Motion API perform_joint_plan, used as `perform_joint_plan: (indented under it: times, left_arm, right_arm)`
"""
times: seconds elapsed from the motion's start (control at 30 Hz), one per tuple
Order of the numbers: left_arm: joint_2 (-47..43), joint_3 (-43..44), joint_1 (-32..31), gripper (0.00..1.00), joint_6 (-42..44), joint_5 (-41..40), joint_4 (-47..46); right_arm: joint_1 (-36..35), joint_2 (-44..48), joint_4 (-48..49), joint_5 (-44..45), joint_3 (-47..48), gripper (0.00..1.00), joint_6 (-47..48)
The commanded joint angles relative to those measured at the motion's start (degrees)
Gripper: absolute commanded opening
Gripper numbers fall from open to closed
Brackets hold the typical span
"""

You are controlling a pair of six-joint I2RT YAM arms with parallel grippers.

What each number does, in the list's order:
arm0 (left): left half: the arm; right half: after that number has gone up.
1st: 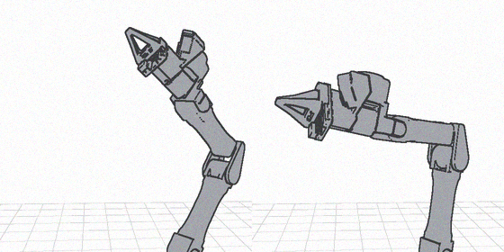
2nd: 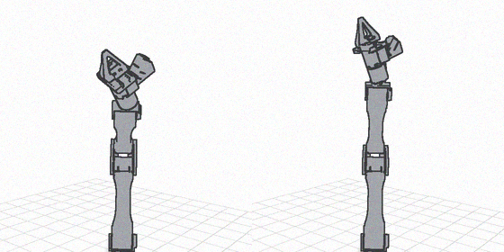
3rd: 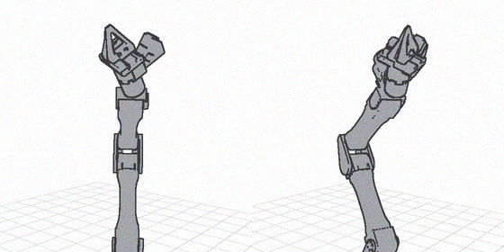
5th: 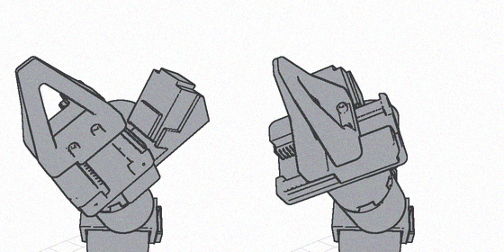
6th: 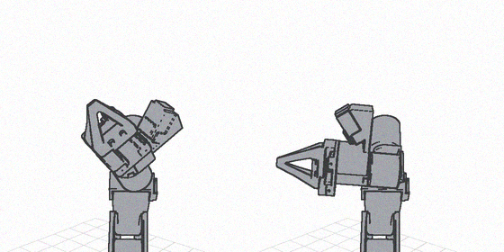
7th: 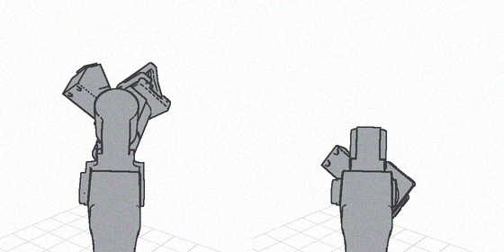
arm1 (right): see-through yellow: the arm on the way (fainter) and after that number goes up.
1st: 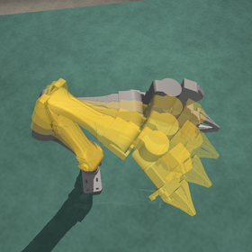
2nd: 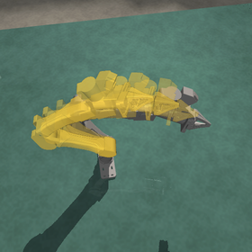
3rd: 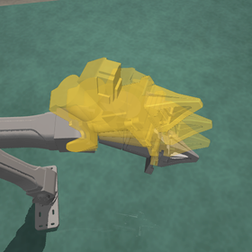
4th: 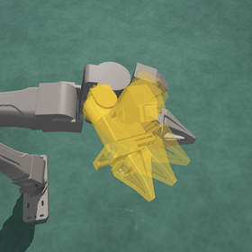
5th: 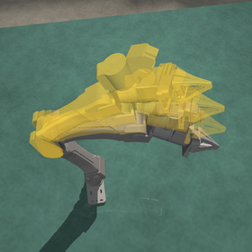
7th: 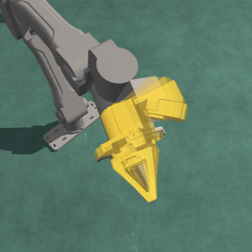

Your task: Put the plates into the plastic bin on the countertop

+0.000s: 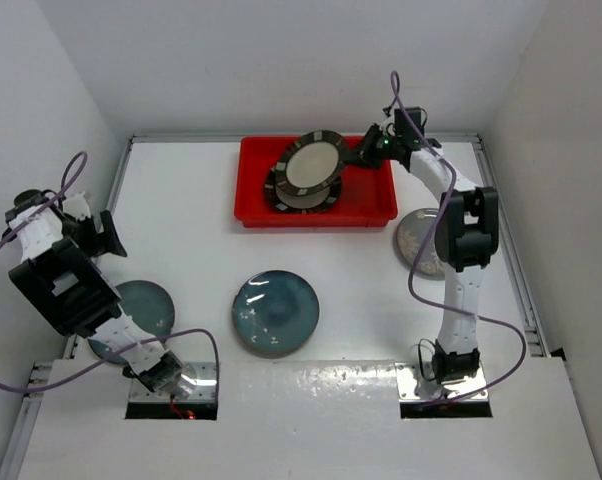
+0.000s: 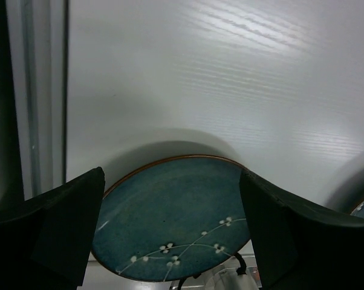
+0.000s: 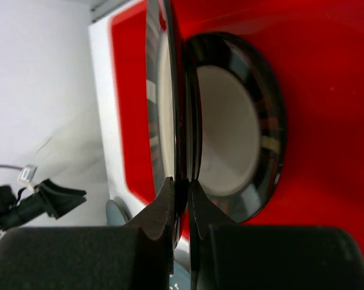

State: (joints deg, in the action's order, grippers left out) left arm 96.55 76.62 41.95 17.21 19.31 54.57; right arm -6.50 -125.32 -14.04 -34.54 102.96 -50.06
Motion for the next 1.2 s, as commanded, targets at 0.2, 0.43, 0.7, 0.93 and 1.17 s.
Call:
perform_joint_plan:
  times: [0.2, 0.43, 0.7, 0.93, 1.17]
  left_arm:
    - [-1.5, -1.1, 4.6, 0.93, 4.5, 1.5, -1.3]
    - [-1.5, -3.8, 6.9, 0.93, 8.3, -0.8, -1.3]
    - [-1.5, -5.8, 9.5, 0.93, 9.5, -0.8, -1.3]
    - [-2.0, -5.8, 9.5, 0.93, 11.8, -1.4, -0.8]
    - [-1.4, -9.2, 10.5, 0.93, 17.2, -2.6, 1.2]
  right_arm:
    - [-2.5, -2.6, 10.7, -4.4, 0.2, 0.00, -5.0]
    - [-2.9, -2.7, 6.1, -3.7, -4.1, 0.04, -2.6]
    - [-3.5, -2.2, -3.1, 2.4, -6.1, 0.47, 2.9]
    - [-4.6, -1.7, -15.4, 13.2, -1.1, 0.53, 10.5]
    - [-5.4, -1.4, -18.7, 17.2, 0.0, 0.54, 12.4]
